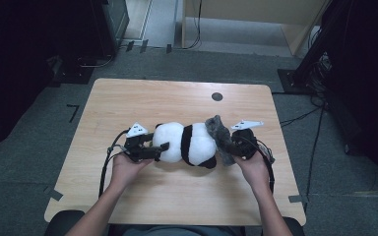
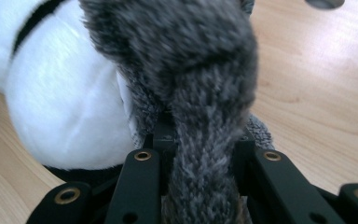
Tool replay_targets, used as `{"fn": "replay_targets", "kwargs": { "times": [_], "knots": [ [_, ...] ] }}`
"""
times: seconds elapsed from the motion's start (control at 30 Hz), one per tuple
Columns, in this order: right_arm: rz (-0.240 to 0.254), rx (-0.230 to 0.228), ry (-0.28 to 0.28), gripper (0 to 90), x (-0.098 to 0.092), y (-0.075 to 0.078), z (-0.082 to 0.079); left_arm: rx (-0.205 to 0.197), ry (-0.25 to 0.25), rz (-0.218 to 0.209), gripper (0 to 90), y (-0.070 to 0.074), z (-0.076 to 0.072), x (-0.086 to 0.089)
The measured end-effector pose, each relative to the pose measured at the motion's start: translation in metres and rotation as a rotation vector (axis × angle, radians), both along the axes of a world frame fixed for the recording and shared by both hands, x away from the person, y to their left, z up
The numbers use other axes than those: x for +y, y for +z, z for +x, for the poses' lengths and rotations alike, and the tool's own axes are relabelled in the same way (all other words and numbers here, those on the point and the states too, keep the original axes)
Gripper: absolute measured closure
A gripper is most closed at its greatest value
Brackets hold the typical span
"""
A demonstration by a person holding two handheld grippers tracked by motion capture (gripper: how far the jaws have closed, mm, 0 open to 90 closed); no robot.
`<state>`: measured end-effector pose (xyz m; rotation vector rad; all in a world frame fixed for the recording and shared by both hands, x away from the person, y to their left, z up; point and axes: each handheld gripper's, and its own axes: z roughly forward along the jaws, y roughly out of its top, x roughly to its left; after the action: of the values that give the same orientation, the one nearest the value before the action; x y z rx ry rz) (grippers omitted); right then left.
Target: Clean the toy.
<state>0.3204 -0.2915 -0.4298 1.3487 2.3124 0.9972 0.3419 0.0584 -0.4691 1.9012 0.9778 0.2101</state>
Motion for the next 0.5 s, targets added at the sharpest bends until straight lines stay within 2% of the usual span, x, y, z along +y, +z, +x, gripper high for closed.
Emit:
{"fn": "replay_targets", "kwargs": {
  "times": [0.17, 0.27, 0.5],
  "knots": [
    [-0.027, 0.038, -0.01, 73.1, 0.003, -0.011, 0.002, 0.007, 0.001, -0.001, 24.8, -0.001, 0.001, 0.001],
    [-0.041, 0.04, -0.01, 73.4, 0.006, -0.016, 0.003, 0.011, 0.003, -0.003, 24.8, -0.001, 0.001, 0.001],
    [-0.019, 0.117, -0.021, 73.9, 0.007, -0.032, 0.011, 0.013, 0.004, -0.004, 24.8, -0.001, 0.001, 0.002]
  ]
}}
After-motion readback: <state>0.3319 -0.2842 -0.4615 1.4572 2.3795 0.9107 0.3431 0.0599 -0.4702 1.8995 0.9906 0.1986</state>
